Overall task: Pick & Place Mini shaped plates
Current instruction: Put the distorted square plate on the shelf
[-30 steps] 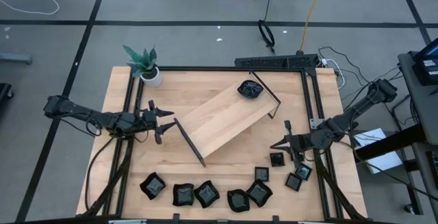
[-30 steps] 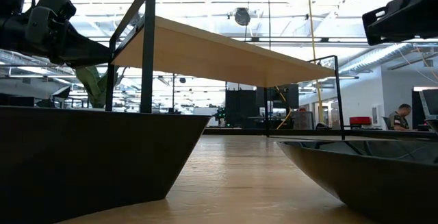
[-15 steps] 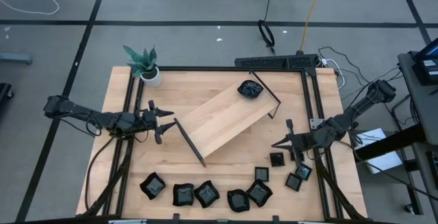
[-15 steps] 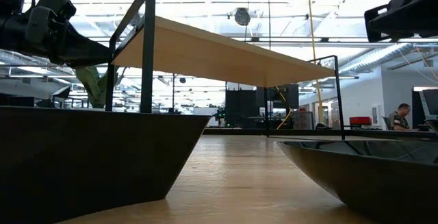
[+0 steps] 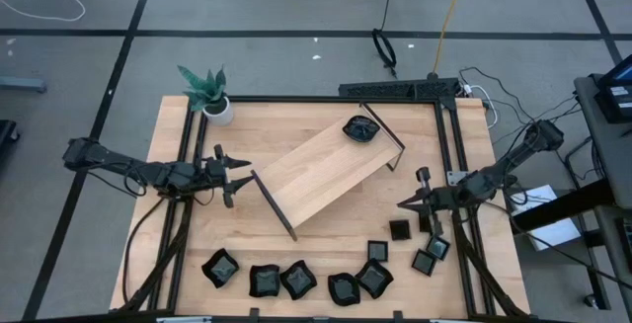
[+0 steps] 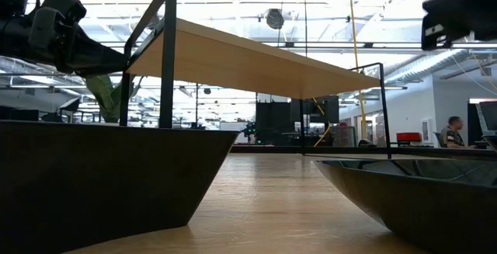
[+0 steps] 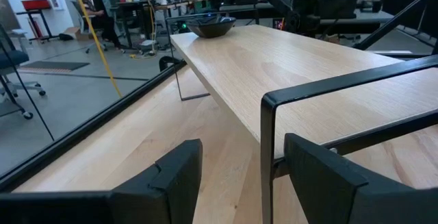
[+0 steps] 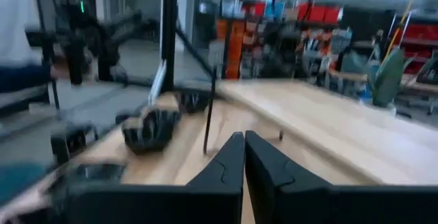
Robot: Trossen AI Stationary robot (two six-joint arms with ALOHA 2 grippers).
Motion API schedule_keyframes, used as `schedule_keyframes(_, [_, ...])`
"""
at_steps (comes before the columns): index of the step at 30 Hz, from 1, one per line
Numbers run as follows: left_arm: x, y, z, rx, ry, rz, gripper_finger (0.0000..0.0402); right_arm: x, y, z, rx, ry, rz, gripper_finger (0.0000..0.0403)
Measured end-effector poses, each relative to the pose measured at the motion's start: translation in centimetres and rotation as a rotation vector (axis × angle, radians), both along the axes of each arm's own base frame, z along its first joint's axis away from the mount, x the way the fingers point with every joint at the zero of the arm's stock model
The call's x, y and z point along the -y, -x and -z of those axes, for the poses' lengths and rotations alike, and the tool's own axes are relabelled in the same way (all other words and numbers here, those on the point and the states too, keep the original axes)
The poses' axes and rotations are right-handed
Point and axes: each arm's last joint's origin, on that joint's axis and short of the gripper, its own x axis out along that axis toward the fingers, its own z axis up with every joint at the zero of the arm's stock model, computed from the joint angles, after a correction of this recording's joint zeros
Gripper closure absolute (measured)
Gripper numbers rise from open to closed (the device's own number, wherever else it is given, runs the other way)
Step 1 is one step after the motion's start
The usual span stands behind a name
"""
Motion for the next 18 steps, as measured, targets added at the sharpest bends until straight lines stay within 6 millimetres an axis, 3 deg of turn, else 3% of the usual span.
schedule_keyframes(6, [0.0, -0.1, -0.9, 0.094, 0.012, 0.001, 0.0192, 0.0, 0.0, 0.0, -0.002, 0.000, -0.003, 0.0403])
schedule_keyframes(9, [0.1, -0.1, -1.1, 0.137, 0.106, 0.022, 0.0192, 0.0, 0.0, 0.1, -0.006, 0.002, -0.003, 0.0403])
schedule_keyframes(18, [0.2, -0.1, -1.0, 0.149, 0.181, 0.046, 0.0192, 0.0, 0.0, 0.3, -0.026, 0.039, -0.002, 0.0403])
